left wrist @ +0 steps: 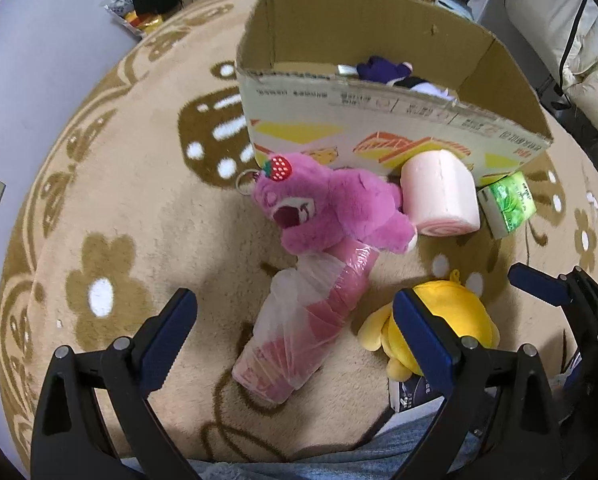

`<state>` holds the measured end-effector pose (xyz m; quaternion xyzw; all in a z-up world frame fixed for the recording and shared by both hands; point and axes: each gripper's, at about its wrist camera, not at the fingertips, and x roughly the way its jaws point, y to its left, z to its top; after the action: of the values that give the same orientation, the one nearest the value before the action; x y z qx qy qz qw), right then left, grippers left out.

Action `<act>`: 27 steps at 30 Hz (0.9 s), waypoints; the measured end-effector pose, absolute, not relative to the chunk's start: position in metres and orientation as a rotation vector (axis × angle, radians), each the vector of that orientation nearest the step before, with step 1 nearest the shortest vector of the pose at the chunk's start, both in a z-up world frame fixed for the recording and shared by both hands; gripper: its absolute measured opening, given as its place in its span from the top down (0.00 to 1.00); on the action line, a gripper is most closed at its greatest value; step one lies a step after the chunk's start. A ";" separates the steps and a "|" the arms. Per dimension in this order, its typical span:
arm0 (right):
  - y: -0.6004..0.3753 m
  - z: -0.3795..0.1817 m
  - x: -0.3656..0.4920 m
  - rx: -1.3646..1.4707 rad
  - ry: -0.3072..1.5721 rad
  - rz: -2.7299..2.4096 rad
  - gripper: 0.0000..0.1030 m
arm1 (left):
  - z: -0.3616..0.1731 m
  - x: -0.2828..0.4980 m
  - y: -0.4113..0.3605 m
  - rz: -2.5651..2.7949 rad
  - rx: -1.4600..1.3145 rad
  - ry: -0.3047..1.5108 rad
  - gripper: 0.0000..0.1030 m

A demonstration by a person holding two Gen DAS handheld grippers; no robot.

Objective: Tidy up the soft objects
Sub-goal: 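Lower the left tool to the pink bagged bottle while the right tool reaches the yellow plush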

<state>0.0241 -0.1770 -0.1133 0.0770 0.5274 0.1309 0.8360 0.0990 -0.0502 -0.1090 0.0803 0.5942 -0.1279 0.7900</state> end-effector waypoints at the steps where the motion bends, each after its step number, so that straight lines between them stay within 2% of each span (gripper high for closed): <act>1: -0.177 -0.116 0.025 0.163 1.131 0.279 0.00 | -0.112 0.100 -0.051 -0.276 0.174 1.288 0.05; 25: -0.169 -0.171 0.043 0.186 1.324 0.302 0.00 | -0.165 0.124 -0.059 -0.218 0.217 1.445 0.07; 27: -0.167 -0.170 0.042 0.184 1.316 0.311 0.05 | -0.168 0.127 -0.058 -0.224 0.194 1.461 0.10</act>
<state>0.0421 -0.1672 -0.1700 0.0848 0.6083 0.1437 0.7760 0.1274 -0.0580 -0.1676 0.0884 0.6647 -0.1021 0.7348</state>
